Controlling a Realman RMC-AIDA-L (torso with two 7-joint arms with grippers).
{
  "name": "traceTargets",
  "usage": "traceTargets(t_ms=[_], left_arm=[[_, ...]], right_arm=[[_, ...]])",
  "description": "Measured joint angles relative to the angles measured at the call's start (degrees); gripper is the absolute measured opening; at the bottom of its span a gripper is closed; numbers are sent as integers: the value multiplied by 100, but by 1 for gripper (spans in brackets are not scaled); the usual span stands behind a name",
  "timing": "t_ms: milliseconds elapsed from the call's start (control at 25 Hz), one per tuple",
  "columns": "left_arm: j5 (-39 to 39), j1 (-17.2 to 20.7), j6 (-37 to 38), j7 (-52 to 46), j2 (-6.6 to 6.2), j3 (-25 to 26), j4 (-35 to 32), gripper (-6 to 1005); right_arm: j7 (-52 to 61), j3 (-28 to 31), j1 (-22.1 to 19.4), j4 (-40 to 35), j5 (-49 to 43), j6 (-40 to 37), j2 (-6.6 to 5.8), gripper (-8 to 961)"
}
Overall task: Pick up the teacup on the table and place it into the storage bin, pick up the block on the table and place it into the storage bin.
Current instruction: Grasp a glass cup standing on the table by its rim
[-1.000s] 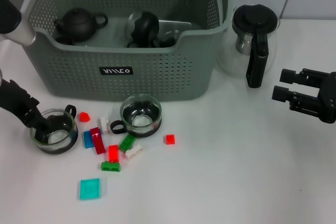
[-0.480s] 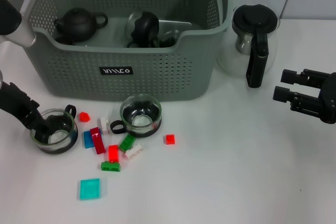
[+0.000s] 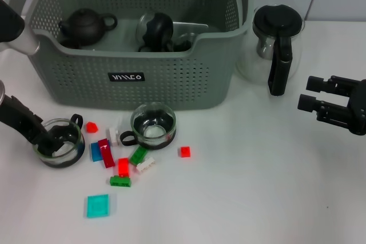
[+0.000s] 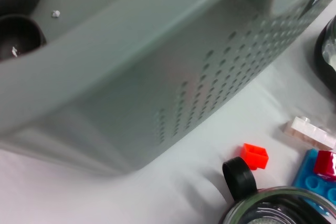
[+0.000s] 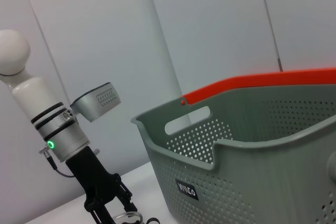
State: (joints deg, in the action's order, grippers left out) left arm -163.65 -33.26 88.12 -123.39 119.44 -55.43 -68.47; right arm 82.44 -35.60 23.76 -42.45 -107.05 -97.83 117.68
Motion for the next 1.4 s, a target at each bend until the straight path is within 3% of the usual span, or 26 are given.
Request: traceTargets(t_ms=[640,840,1280,1360,1400], left_arm=[[0,-78,-81,-193,-32,-17,196,785],[-5,-117,-88,-271,-56,-33,239,570],[-9,-152,-94,-460,-129,-188,373,339],[-9,-152,-87,-463,-130,-190,367,130],[-9,-152,-79,-463,-130,-191,347,116]], right_arm=[[0,0,-21,75,0,1,-17,607],[0,0,-21,82,0,1,-28,606],[0,0,-21,80,0,1,-35,606],[-1,0,-21,79,0,1,-35,606],[0,0,-21,79,0,1,-35,607]])
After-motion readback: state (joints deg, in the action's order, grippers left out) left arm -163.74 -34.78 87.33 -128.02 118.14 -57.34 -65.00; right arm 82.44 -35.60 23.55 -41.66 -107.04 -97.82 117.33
